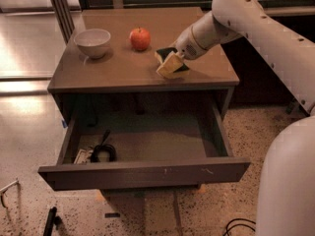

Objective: Pick sponge from top drawer and place on counter

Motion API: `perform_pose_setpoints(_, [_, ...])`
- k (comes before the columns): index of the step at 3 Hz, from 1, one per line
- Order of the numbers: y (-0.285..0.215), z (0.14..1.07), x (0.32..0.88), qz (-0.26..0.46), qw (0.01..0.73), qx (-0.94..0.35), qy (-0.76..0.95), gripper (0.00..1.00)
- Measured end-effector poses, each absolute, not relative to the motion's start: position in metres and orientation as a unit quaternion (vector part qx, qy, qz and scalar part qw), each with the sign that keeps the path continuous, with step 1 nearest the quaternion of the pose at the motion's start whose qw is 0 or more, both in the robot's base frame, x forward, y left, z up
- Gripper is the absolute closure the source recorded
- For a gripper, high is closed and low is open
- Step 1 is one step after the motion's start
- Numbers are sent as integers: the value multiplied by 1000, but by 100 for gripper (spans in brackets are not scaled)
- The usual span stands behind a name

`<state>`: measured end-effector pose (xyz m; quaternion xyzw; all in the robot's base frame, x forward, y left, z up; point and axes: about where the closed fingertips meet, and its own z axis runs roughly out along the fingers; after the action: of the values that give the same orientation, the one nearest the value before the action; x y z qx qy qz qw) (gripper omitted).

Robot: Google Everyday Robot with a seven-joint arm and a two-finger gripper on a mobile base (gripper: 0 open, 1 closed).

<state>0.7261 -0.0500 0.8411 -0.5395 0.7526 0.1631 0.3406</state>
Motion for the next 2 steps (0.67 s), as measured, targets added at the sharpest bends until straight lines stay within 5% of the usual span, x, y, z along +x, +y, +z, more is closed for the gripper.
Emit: perform_pose_setpoints(2, [-39,828,757,186,350,-538,744,100])
